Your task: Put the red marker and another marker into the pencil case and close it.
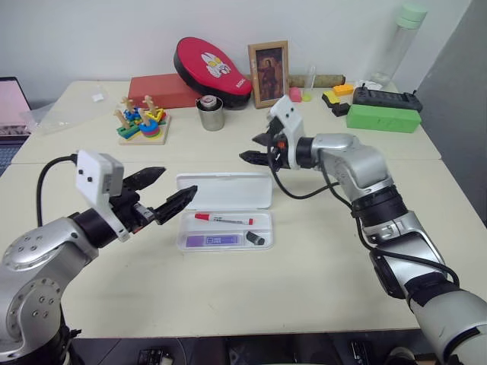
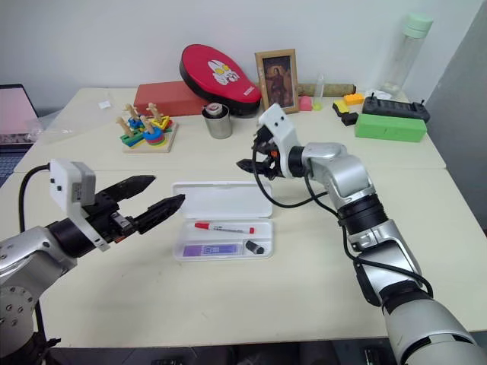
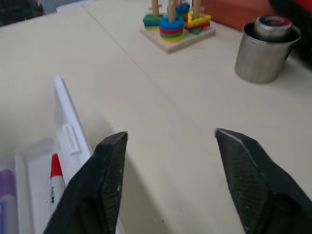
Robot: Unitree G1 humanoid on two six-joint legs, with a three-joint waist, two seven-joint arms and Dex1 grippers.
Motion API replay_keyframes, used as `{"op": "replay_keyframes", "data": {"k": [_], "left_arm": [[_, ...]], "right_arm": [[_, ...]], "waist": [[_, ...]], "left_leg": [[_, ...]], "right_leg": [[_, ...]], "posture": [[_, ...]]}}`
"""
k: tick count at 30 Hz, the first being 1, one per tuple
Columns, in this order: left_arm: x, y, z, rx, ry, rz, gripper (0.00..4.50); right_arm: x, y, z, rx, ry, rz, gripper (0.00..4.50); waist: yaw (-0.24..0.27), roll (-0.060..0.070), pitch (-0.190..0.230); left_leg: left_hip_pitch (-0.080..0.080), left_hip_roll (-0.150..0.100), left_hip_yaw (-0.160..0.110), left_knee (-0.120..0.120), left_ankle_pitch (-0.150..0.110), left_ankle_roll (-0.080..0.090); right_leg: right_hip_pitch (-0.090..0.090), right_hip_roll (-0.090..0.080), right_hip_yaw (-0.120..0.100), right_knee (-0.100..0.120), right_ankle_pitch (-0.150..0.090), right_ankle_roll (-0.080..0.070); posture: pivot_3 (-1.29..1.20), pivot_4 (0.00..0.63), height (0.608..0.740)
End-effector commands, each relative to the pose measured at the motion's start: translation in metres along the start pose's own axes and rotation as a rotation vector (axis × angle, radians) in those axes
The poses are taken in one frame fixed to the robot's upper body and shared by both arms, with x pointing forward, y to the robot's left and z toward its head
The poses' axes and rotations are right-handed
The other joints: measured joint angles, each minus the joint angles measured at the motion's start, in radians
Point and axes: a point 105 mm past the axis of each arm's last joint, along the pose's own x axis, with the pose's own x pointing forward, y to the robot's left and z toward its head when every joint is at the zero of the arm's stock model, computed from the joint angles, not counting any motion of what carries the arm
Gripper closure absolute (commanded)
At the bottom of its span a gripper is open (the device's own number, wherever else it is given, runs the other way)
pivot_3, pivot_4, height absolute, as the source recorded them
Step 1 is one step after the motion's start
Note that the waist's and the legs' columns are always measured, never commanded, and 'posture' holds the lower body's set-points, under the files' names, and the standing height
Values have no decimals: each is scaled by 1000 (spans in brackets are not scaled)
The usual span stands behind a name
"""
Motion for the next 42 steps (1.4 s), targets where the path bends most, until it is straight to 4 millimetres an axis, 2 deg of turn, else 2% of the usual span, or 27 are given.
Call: {"op": "replay_keyframes", "data": {"k": [1,4,9,13,15,18,23,29,35,39,42], "left_arm": [[-8,-2,10,43,-32,26,0],[-10,-2,7,42,-17,33,0],[-11,-4,7,37,-9,26,0],[-10,-5,6,48,3,16,0],[-10,-5,6,57,10,11,0],[-10,-7,4,62,36,-11,0],[-12,-13,-4,50,88,-62,0],[-15,-15,-8,42,120,-89,0],[-13,-14,-9,45,130,-91,0],[-11,-14,-12,40,136,-88,0],[-9,2,-20,48,150,3,0]], "right_arm": [[5,0,15,-91,-15,-5,2511],[7,6,10,-115,8,29,3123],[2,28,4,-162,37,151,4449],[-1,40,-12,-219,91,206,4449],[-3,47,-13,-236,88,237,4449],[-11,68,-17,-291,82,325,4449],[-14,87,-42,-351,149,389,4449],[-13,92,-66,-425,228,397,4449],[-12,89,-98,-482,342,386,4449],[-13,87,-97,-434,318,374,4449],[-16,75,-73,-355,184,308,4449]], "waist": [[0,0,0],[0,0,0],[-1,0,0],[-1,0,0],[-1,-1,-1],[-1,-1,0],[-2,-1,0],[0,-1,0],[1,-2,-1],[1,-2,-2],[2,-3,-3]], "left_leg": [[0,0,0,0,0,0],[1,0,0,0,0,0],[1,0,0,0,0,0],[1,0,0,0,0,0],[1,0,0,0,0,0],[1,0,0,0,0,0],[1,0,0,0,0,0],[1,0,0,0,0,0],[2,0,0,0,0,0],[3,0,0,0,0,0],[4,0,0,0,0,0]], "right_leg": [[0,0,0,0,0,0],[0,0,0,2,0,0],[-1,0,0,2,0,0],[0,0,0,2,0,0],[0,0,0,2,0,0],[0,0,0,2,0,0],[-1,0,1,2,0,0],[0,0,1,2,0,0],[1,0,1,2,0,0],[1,0,1,2,0,0],[2,0,1,3,0,0]], "posture": [[0,150,740],[0,150,740],[0,150,740],[0,150,740],[0,150,740],[0,150,740],[0,150,740],[0,150,740],[0,150,740],[0,150,740],[0,150,740]]}}
